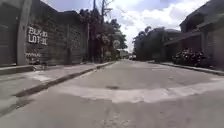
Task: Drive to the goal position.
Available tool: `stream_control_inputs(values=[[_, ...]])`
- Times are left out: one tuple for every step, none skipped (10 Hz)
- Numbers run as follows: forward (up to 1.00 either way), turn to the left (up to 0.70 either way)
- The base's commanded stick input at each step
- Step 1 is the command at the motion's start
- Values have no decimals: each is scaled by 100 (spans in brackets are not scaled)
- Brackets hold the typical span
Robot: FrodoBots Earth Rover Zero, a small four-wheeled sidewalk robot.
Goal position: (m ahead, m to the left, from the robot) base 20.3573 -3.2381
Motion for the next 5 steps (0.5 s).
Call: stream_control_inputs(values=[[100, 0], [100, 0], [100, 0], [100, 0], [100, 0]])
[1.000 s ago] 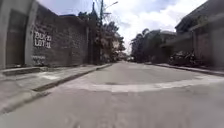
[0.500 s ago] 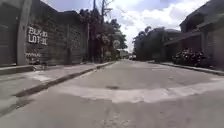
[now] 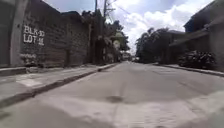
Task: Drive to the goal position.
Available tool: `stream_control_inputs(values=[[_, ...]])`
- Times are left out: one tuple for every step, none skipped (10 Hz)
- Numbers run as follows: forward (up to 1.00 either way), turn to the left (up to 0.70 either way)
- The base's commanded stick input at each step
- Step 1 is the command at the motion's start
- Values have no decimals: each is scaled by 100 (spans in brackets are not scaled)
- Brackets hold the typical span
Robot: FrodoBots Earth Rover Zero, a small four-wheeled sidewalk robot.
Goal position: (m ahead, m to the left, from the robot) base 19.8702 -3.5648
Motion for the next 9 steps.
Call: stream_control_inputs(values=[[100, 0], [100, 0], [100, 0], [100, 0], [100, 0], [100, 0], [100, 0], [100, 0], [100, 0]])
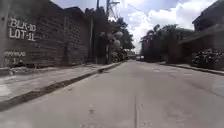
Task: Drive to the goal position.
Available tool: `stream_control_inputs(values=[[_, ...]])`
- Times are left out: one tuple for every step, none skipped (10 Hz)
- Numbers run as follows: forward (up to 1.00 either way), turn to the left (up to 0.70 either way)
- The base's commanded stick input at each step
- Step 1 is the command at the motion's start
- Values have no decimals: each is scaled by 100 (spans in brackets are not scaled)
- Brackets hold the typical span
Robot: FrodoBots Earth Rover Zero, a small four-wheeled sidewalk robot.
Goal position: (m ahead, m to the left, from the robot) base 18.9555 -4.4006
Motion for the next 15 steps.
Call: stream_control_inputs(values=[[100, 0], [100, 0], [100, 0], [100, 0], [100, 0], [100, 0], [100, 0], [100, 0], [100, 0], [100, 0], [100, 0], [100, -1], [100, -19], [100, -40], [100, -40]])
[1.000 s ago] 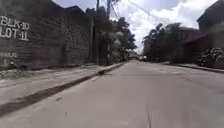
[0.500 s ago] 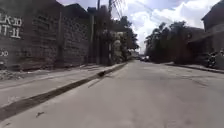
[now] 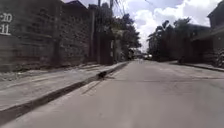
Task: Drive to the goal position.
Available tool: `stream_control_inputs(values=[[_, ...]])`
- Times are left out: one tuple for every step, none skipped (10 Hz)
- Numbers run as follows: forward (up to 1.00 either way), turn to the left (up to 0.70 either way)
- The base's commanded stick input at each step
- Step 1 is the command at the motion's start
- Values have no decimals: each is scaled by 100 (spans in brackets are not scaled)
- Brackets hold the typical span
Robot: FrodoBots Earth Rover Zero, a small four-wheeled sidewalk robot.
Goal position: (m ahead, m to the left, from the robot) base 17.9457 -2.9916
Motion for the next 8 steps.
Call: stream_control_inputs(values=[[100, -40], [100, -40], [100, -40], [100, -40], [100, -40], [100, -40], [100, -40], [100, -38]])
